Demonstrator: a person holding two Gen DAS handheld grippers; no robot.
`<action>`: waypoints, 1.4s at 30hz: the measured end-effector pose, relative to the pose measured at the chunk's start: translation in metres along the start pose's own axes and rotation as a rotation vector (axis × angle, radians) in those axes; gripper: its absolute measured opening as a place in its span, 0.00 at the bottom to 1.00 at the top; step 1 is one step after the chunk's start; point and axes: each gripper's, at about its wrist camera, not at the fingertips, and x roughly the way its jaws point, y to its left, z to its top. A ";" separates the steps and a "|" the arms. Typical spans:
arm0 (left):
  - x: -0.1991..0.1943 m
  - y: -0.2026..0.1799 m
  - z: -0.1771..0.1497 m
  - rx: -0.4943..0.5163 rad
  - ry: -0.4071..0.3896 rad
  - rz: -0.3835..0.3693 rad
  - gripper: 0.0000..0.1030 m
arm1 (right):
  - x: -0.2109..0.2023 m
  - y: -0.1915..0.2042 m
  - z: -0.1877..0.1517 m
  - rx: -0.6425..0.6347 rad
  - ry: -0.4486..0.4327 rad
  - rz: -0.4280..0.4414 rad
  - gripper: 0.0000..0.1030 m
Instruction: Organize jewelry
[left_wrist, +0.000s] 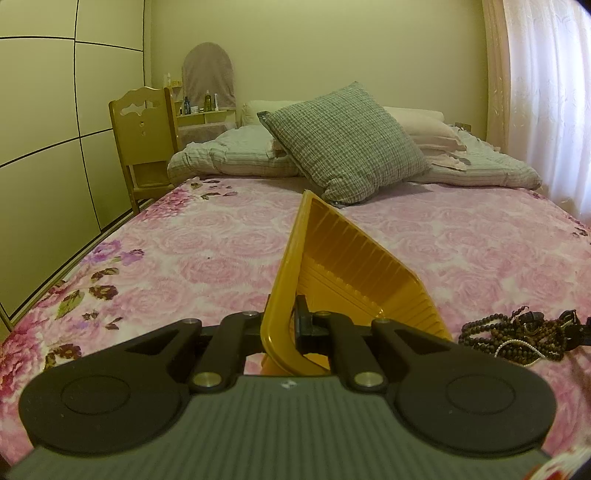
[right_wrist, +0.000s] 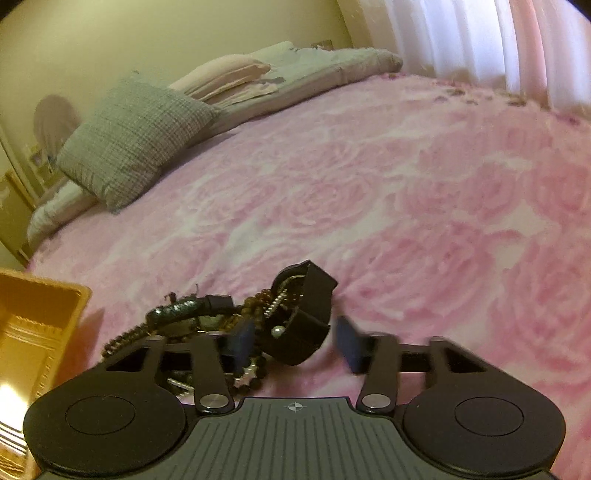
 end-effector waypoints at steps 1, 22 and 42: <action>0.000 0.000 0.000 -0.001 0.000 0.000 0.06 | -0.001 0.000 0.001 0.007 -0.001 -0.007 0.30; 0.000 0.001 0.000 -0.002 0.004 -0.001 0.06 | -0.049 0.041 0.012 -0.275 -0.189 -0.105 0.22; 0.000 0.001 -0.001 -0.004 0.007 -0.002 0.06 | -0.061 0.060 0.017 -0.282 -0.180 0.020 0.22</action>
